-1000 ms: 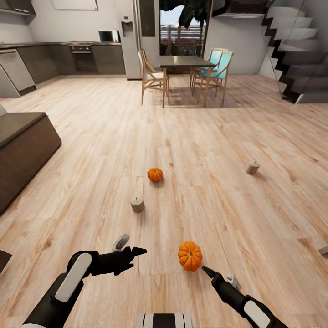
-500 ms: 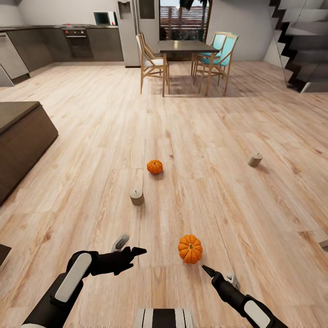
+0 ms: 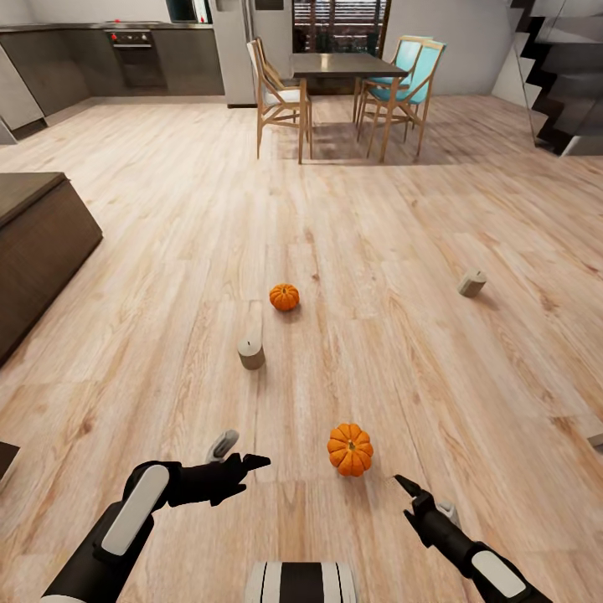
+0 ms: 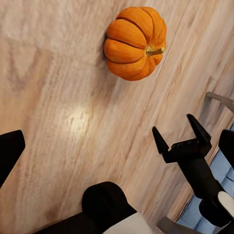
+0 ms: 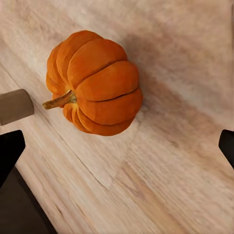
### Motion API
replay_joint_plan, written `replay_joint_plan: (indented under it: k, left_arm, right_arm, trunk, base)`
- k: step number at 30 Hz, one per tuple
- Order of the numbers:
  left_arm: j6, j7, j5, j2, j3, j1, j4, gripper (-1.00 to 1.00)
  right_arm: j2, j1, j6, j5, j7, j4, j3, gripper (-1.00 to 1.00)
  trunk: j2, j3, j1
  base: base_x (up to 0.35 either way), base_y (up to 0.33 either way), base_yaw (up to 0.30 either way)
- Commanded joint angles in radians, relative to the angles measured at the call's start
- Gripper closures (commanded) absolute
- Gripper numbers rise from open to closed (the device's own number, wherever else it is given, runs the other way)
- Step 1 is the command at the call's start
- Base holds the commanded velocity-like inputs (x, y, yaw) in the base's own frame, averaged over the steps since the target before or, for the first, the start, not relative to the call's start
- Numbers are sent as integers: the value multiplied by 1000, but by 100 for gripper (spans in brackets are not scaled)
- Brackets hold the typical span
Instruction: Place each of the two pumpkins and all three candles from the living room inside a cabinet in the living room (use any cabinet), then make sure every cabinet is closed, and position the cauldron so it is next to a table in the living room.
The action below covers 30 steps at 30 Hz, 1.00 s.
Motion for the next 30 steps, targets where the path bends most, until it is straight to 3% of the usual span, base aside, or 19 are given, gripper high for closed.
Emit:
replay_joint_plan:
  k: [1,16,30]
  left_arm:
    - [2,6,7,1,-1,0,-1,-100]
    - [3,5,8,5,7,0,0,-100]
    - [3,5,8,5,4,0,0,-100]
  right_arm:
    - [-3,0,7,-15,2,1,5,-100]
    - [-5,-1,2,-22,-11,3,5,-100]
    - [-3,0,0,-21,-14,4,5,-100]
  trunk:
    - [0,-1,0]
    - [0,-1,0]
    - [0,-1,0]
  base:
    - [0,0,0]
    - [52,9,0]
    - [110,97,0]
